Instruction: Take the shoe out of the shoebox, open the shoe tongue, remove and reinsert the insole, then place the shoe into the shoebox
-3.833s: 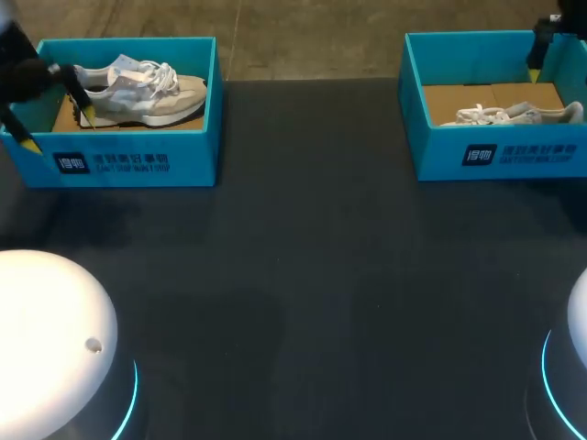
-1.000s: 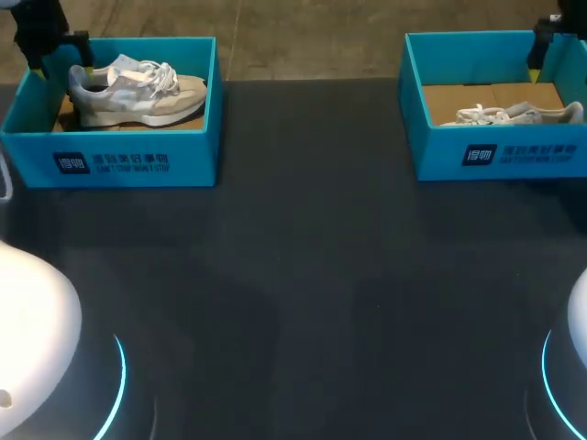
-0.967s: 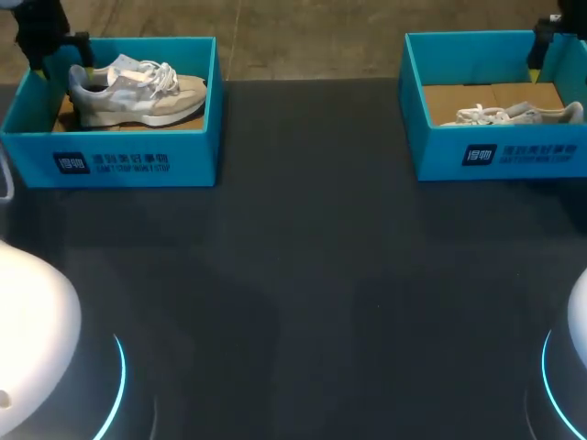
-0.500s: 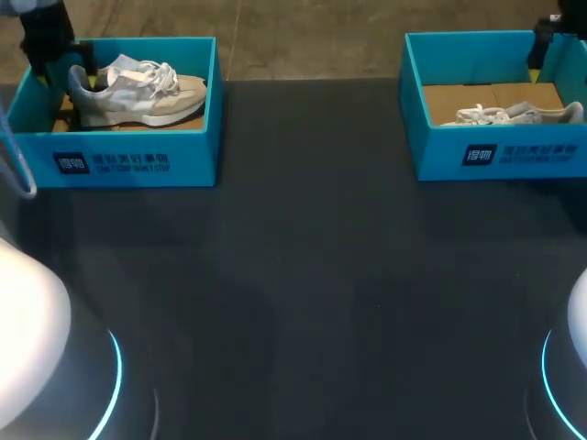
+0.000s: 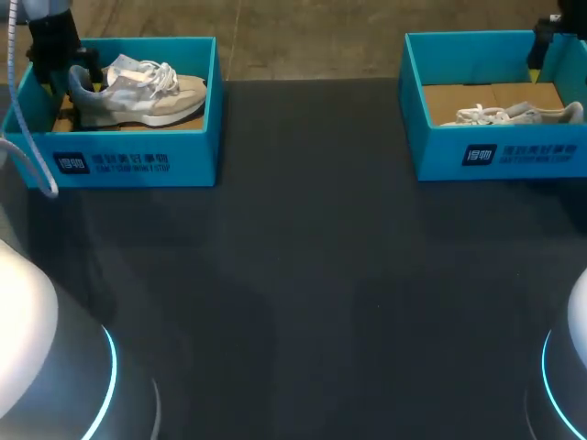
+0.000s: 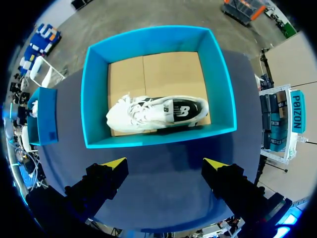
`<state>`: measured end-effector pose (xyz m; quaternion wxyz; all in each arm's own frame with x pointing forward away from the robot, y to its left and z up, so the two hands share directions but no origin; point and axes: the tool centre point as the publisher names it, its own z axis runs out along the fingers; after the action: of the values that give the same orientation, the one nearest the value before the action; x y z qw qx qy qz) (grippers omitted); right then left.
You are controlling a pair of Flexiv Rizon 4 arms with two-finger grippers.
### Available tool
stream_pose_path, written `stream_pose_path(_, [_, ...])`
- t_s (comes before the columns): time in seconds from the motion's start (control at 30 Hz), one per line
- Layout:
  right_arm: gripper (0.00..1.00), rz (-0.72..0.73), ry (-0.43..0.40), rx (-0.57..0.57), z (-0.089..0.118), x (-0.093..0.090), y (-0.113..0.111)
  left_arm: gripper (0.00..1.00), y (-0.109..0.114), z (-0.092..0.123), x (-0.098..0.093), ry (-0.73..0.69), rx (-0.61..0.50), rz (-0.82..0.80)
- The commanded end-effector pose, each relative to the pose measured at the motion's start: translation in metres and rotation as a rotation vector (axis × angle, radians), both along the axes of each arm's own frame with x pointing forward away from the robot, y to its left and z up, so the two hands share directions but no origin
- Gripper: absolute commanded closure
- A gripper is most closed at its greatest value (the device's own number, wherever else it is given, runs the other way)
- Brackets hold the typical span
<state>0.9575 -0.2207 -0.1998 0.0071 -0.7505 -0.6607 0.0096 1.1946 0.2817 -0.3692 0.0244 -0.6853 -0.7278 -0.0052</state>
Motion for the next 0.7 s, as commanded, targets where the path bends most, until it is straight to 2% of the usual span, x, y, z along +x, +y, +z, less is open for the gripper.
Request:
stream_pose_path(0.03, [0.00,-0.002,-0.002,-0.001,0.000,-0.001,0.000,0.00,0.001,-0.006,0.009,0.016,-0.006,0.003])
stream_pose_path(0.1, [0.00,-0.002,-0.002,-0.001,0.000,-0.001,0.000,0.00,0.001,-0.008,0.010,0.017,-0.001,0.007])
stream_pose_path(0.23, [0.00,-0.002,-0.002,-0.001,0.000,-0.001,0.000,0.10,0.001,-0.013,0.010,0.022,0.001,0.009])
stream_pose_path(0.3, [0.00,-0.002,-0.002,-0.001,0.000,-0.001,0.000,0.10,0.000,-0.015,0.010,0.025,0.004,0.010])
stream_pose_path(0.47, [0.00,-0.002,-0.002,-0.001,0.000,-0.001,0.000,0.18,-0.002,-0.019,0.009,0.032,0.011,0.011])
stream_pose_path(0.57, [0.00,-0.002,-0.002,-0.001,0.000,-0.001,0.000,0.29,-0.003,-0.020,0.008,0.035,0.014,0.010])
stream_pose_path(0.6, [0.00,-0.002,-0.002,-0.001,0.000,-0.001,0.000,0.39,-0.003,-0.020,0.008,0.035,0.014,0.009])
stream_pose_path(0.63, [0.00,-0.002,-0.002,-0.001,0.000,-0.001,0.000,0.45,-0.003,-0.020,0.008,0.035,0.015,0.009])
stream_pose_path(0.7, [0.00,-0.002,-0.002,-0.001,0.000,-0.001,0.000,0.50,-0.003,-0.020,0.008,0.034,0.018,0.007])
